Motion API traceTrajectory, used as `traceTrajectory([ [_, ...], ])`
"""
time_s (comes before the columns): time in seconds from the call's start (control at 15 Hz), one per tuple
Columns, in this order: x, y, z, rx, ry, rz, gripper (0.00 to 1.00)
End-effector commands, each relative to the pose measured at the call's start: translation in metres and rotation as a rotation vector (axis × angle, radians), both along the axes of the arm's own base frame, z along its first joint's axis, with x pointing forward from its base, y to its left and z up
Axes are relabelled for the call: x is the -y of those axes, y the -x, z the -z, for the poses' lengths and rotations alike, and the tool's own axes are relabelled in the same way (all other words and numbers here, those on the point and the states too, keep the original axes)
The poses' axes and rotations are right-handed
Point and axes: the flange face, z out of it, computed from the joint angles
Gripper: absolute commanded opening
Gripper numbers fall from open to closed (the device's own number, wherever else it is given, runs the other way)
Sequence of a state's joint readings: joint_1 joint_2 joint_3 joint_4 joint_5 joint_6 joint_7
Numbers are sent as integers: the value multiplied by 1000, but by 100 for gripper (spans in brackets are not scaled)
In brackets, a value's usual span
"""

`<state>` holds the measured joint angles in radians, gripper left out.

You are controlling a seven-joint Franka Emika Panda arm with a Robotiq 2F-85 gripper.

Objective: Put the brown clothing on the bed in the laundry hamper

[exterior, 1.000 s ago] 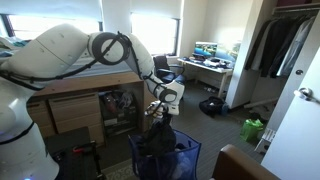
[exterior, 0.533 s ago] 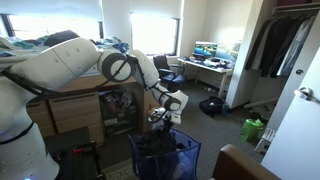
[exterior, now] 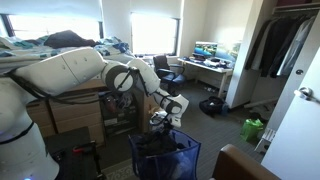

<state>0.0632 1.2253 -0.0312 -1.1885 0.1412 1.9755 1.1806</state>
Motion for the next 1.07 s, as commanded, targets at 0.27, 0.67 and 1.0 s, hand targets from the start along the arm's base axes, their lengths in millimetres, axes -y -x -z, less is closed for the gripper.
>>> traceTrajectory([
  [0.27, -11, -6, -52, 52, 75, -15, 64],
  [0.67, -27, -1, -119, 124, 129, -13, 100],
  [1.0, -41, 20, -147, 116, 145, -11, 100],
])
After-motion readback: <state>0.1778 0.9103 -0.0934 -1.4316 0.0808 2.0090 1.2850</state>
